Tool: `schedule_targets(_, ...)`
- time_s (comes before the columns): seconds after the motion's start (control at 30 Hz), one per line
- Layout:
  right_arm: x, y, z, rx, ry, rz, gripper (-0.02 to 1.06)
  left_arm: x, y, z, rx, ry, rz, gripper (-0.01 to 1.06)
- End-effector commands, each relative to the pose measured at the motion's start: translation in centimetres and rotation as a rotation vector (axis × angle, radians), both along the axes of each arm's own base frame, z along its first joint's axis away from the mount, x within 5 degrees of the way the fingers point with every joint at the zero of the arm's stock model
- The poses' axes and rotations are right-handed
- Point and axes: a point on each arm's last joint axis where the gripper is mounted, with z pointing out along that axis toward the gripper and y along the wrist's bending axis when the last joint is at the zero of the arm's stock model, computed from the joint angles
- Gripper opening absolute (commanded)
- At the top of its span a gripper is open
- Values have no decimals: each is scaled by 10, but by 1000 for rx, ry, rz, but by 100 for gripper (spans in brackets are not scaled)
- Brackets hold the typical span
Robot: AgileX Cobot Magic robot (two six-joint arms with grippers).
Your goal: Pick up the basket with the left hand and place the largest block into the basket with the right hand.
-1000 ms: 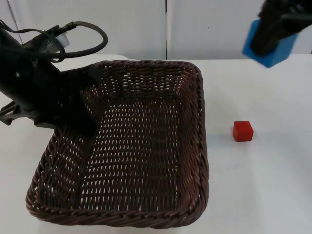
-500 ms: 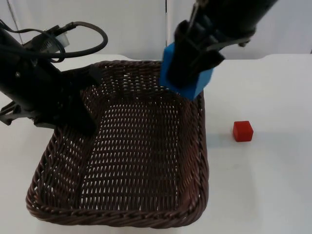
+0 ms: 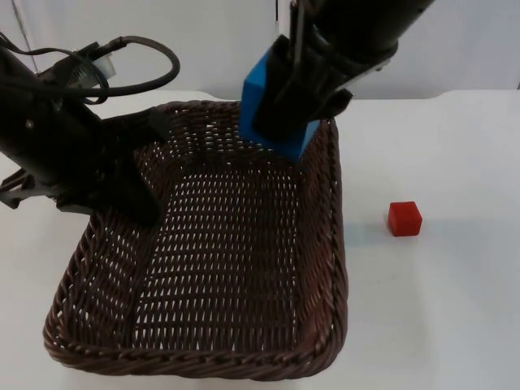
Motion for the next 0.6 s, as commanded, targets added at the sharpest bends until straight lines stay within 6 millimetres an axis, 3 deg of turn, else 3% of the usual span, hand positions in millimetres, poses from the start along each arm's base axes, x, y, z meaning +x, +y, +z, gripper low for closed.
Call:
schedule_targets(0.0, 5, 6, -3, 17, -32, 7, 0, 2, -2, 5, -29, -3, 17, 0)
schedule_targets(0.57, 23, 23, -61, -30, 56, -38, 0, 2, -2, 5, -28, -5, 18, 0)
